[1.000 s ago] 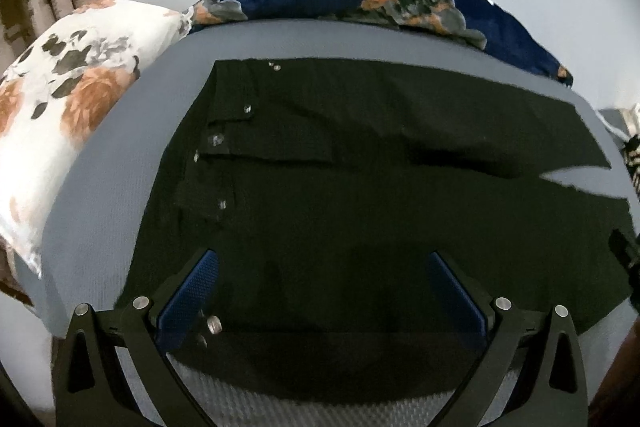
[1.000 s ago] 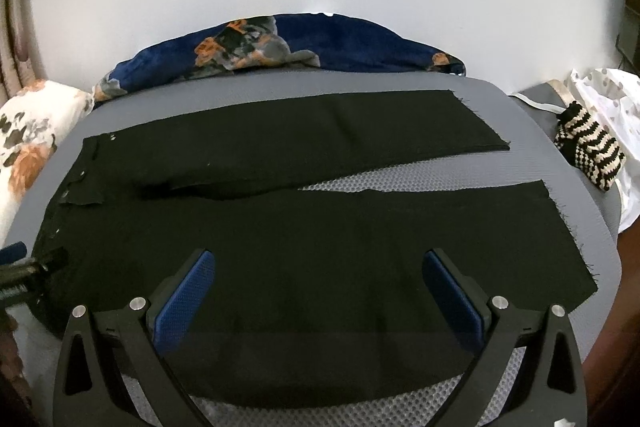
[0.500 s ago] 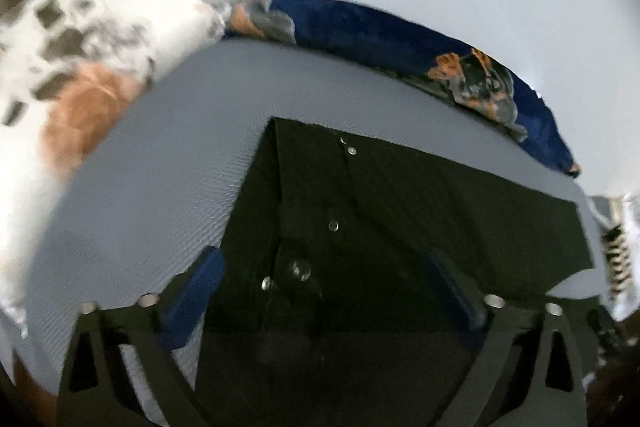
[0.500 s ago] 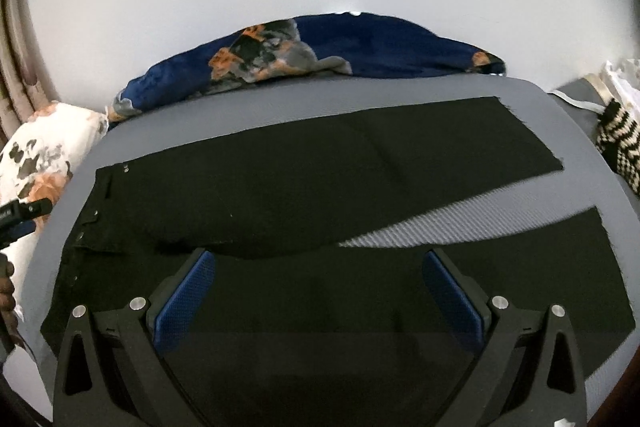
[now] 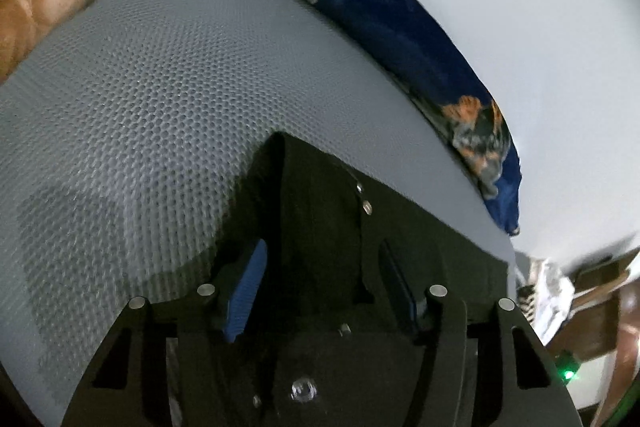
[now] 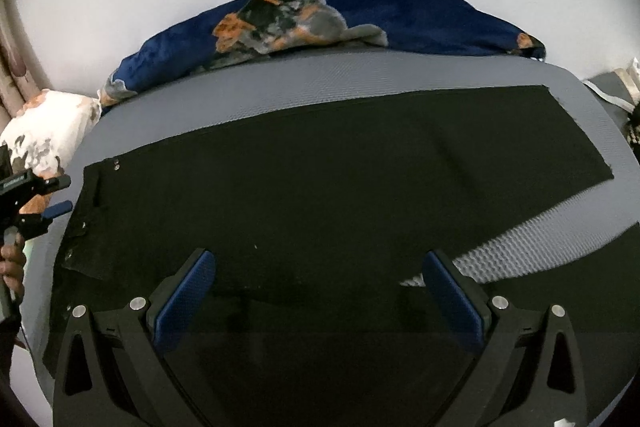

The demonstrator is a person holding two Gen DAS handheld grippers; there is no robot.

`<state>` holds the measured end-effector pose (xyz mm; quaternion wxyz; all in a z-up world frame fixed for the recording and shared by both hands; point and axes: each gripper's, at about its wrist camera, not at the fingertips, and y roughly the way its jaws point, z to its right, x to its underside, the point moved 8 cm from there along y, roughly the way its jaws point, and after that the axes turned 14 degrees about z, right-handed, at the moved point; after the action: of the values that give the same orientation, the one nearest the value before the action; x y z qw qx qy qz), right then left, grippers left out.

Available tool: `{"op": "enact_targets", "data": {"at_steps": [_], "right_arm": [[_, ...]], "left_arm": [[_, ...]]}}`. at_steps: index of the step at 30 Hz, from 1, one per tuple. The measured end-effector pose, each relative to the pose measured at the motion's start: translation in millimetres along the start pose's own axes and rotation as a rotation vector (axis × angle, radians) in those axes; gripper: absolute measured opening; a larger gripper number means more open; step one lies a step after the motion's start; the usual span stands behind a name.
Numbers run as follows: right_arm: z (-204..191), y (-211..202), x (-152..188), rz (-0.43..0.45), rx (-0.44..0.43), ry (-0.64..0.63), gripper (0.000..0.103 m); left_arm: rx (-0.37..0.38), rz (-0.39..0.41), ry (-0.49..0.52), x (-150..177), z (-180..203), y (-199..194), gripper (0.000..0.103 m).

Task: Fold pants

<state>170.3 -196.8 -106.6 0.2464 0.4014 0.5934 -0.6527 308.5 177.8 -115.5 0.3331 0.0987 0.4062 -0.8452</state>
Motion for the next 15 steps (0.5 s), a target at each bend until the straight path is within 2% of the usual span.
{"op": "enact_targets", "data": {"at_steps": [4,8,12,15], "right_arm": [[-6,14,-1,-0.012,0.011,-0.015,0.103],[-13,28,1,-0.037,0.001,-0.015,0.103],[-21,40,3,-0.053,-0.006,-0.025,0.103],[-27,49,4,-0.063,-0.01,-0.042,0.103]], "left_arm": [[0.072,-0.037,-0.095,-9,-10,15,0.057],[0.112,-0.057,-0.097,-11,-10,23,0.054],[0.156,-0.081,-0.097,-9,-8,35,0.045],[0.196,-0.1,-0.098,-6,-5,42,0.032]]}}
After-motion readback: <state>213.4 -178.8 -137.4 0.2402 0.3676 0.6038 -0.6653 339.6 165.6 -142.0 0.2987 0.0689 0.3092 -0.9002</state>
